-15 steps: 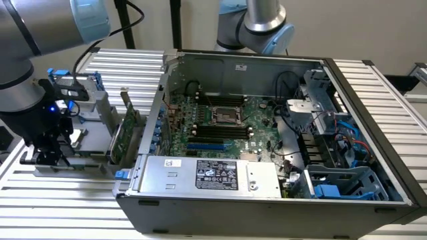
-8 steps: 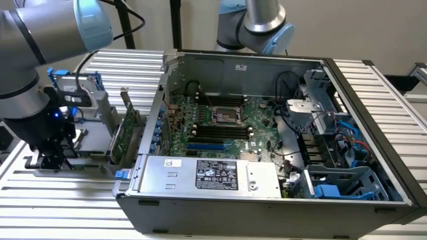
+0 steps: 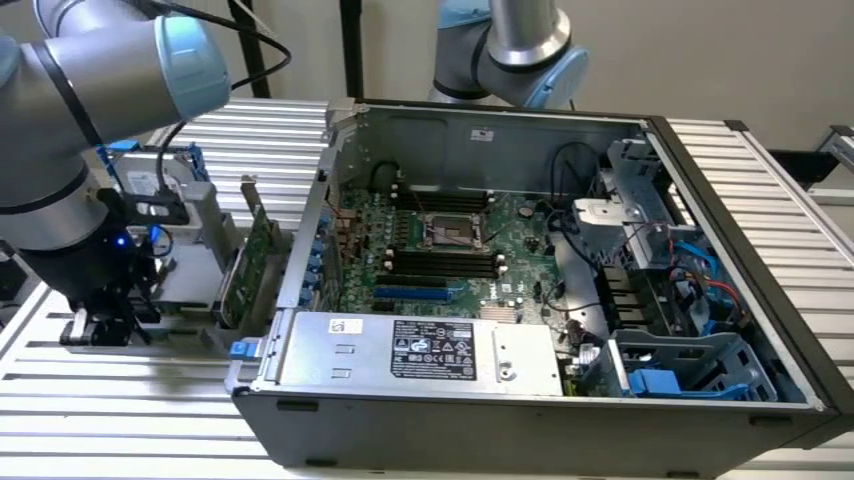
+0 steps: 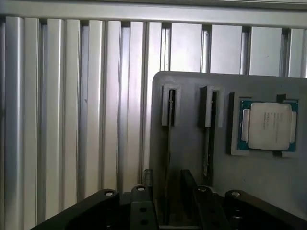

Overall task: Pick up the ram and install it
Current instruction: 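Pick up the ram and move it above insertion slot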

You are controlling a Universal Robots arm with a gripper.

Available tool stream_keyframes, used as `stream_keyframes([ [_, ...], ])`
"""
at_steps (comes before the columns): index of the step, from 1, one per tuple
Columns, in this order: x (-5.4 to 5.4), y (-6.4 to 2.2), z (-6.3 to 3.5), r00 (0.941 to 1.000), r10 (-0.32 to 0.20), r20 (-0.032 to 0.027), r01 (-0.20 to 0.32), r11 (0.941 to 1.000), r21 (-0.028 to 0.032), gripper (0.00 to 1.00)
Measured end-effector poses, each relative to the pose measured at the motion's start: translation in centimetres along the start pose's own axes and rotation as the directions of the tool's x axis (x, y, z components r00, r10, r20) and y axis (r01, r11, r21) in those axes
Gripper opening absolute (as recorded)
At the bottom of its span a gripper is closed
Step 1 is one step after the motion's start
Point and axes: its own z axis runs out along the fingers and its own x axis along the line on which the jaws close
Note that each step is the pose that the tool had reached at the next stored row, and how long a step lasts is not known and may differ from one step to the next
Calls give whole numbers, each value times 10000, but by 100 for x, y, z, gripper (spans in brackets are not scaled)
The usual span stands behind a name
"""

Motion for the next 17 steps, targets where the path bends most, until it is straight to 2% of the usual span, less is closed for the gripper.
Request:
stream_keyframes([
  [4, 0, -1, 34, 9998, -4, 178, 4, 10000, 5, 100],
  [7, -1, -1, 41, 9997, -6, 254, 5, 10000, 5, 100],
  [17, 3, 19, 42, 9996, -4, 274, 6, 10000, -55, 100],
])
